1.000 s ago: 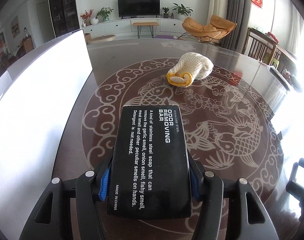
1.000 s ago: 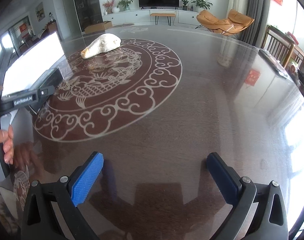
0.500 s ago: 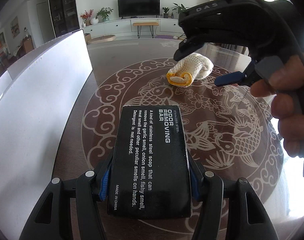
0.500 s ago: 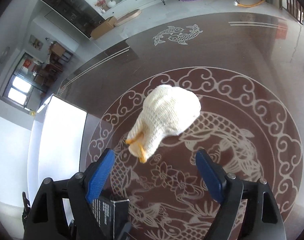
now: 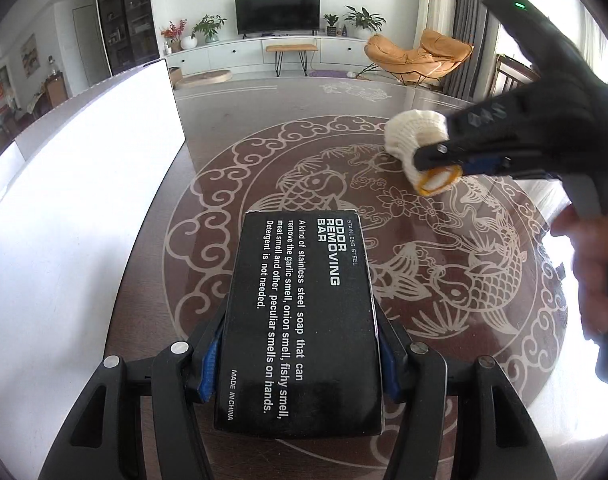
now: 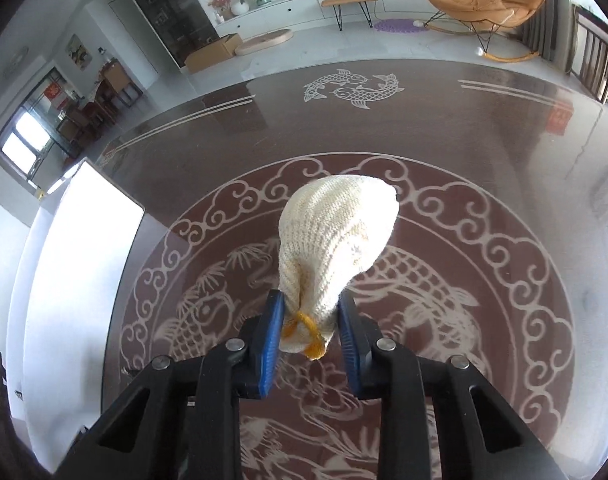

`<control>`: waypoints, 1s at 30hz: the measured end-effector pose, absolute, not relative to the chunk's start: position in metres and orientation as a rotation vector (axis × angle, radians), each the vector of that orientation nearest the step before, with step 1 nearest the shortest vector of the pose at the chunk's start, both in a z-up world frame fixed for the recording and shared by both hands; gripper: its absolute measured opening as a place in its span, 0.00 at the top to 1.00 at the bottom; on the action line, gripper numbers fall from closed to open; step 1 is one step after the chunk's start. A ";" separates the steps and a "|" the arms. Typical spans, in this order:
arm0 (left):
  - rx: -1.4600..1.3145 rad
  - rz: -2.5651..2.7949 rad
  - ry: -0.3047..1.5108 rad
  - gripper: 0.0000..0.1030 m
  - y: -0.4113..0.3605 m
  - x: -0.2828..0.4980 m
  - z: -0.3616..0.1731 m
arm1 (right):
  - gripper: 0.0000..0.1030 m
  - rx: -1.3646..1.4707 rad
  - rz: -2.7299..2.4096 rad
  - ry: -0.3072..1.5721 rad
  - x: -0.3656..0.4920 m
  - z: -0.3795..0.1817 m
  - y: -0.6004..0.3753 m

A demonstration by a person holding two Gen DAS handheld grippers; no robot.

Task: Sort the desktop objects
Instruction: 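Grasp the cream knitted pouch with the right gripper while left holds the black box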

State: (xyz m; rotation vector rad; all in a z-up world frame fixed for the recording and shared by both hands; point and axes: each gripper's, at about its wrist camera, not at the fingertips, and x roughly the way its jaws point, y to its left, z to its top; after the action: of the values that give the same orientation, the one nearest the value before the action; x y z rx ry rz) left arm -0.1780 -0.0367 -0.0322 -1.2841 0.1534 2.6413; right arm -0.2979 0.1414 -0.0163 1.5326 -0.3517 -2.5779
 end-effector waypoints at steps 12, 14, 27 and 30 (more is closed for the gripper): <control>-1.230 2.533 0.218 0.43 0.010 -0.108 -0.032 | 0.73 1.333 -2.646 0.007 -0.059 -0.014 0.215; -1.226 2.526 0.233 0.43 0.021 -0.099 -0.034 | 0.71 1.330 -2.685 0.000 -0.038 -0.020 0.228; -1.237 2.522 0.242 0.29 0.024 -0.096 -0.035 | 0.14 1.379 -2.783 0.041 -0.028 -0.040 0.227; -1.239 2.524 0.243 0.28 0.025 -0.095 -0.034 | 0.12 1.384 -2.790 0.012 -0.028 -0.039 0.234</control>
State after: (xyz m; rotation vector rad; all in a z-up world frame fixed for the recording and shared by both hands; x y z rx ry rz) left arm -0.0950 0.0247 -0.0344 -1.2390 0.2429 2.5243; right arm -0.0275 0.2336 -0.0393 1.3844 0.0115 -2.7903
